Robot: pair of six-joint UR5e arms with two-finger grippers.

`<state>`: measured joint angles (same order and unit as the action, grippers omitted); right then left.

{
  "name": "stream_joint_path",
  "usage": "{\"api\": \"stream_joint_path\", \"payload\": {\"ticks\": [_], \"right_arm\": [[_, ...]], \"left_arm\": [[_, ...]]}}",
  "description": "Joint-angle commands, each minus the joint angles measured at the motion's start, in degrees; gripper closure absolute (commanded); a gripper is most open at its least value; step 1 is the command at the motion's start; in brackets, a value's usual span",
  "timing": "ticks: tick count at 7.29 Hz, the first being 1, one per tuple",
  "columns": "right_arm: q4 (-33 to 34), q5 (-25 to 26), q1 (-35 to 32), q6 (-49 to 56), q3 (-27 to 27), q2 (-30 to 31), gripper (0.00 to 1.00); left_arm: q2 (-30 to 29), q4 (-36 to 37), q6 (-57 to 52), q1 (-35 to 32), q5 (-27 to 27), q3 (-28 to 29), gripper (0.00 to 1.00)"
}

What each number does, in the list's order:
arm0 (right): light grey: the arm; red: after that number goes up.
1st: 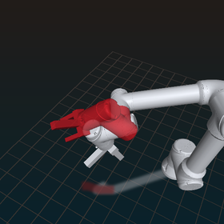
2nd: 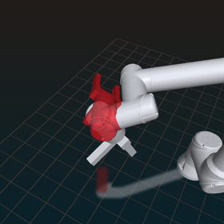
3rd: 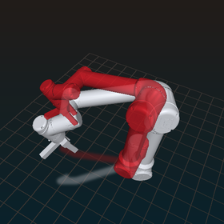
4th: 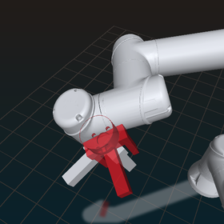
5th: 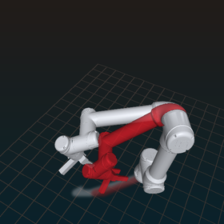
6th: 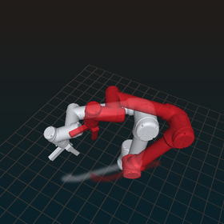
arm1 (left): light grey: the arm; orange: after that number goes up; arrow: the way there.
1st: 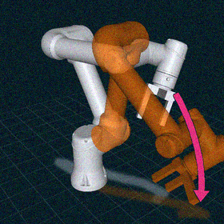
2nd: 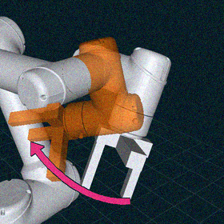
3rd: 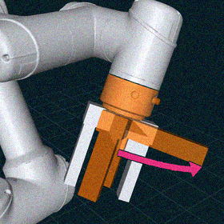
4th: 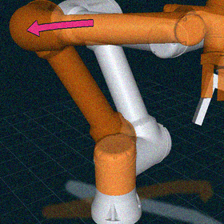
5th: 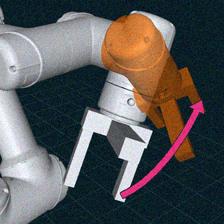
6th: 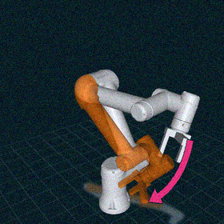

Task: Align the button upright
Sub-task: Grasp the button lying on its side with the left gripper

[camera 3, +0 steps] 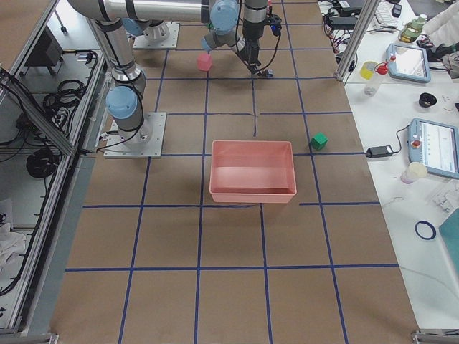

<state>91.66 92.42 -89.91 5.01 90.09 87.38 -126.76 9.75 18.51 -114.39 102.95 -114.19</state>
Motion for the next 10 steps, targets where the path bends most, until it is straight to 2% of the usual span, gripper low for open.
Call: {"api": "stream_joint_path", "payload": {"ticks": [1,2,4,5,7,9,10], "right_arm": [[-0.1,0.2,0.0,0.0,0.1,0.0,0.00],[-0.1,0.2,0.0,0.0,0.1,0.0,0.00],[-0.2,0.2,0.0,0.0,0.1,0.0,0.00],[-0.2,0.2,0.0,-0.1,0.1,0.0,0.00],[-0.1,0.2,0.0,-0.1,0.1,0.0,0.00],[0.4,0.2,0.0,-0.5,0.1,0.0,0.00],[0.4,0.2,0.0,-0.5,0.1,0.0,0.00]], "left_arm": [[-0.9,0.3,-0.1,-0.6,0.1,0.4,0.18],[-0.9,0.3,0.0,-0.6,0.0,0.4,0.22],[-0.9,0.3,-0.2,-0.6,0.0,0.4,0.49],[-0.9,0.3,-0.6,-0.6,0.0,0.4,0.62],[-0.7,0.3,-0.6,-0.6,0.0,0.4,0.98],[2.2,-0.9,-1.0,-0.6,-0.7,2.1,0.99],[3.8,-7.5,-1.0,-0.6,-0.8,3.7,0.99]]}}
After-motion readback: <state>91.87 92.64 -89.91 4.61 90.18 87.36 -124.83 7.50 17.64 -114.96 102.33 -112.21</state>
